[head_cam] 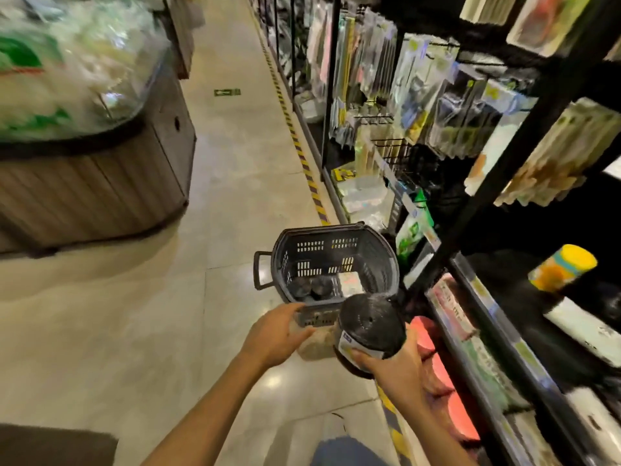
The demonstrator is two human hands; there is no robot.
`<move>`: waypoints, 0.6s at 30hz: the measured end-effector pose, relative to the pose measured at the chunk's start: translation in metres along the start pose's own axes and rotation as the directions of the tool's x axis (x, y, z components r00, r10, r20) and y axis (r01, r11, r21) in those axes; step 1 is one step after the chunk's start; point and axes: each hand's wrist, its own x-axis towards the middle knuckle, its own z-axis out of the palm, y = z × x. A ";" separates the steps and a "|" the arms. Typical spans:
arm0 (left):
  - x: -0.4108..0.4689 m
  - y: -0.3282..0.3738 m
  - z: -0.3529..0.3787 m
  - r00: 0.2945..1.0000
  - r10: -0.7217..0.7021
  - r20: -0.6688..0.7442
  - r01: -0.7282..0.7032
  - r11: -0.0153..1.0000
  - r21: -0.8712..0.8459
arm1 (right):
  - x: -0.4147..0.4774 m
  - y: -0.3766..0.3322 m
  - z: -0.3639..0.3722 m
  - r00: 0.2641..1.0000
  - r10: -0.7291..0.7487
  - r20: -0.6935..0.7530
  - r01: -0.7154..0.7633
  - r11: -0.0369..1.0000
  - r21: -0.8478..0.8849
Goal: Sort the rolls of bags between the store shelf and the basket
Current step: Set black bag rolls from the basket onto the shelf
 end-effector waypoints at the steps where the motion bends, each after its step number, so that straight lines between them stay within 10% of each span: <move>1: 0.012 0.002 -0.003 1.000 -0.030 -0.008 0.030 1.000 0.006 | 0.019 -0.003 0.002 1.000 -0.012 0.015 0.013 1.000 -0.024; 18: 0.239 -0.050 -0.017 0.984 -0.167 0.064 0.171 0.984 -0.055 | 0.254 -0.015 0.072 0.983 0.134 0.128 -0.107 0.974 -0.198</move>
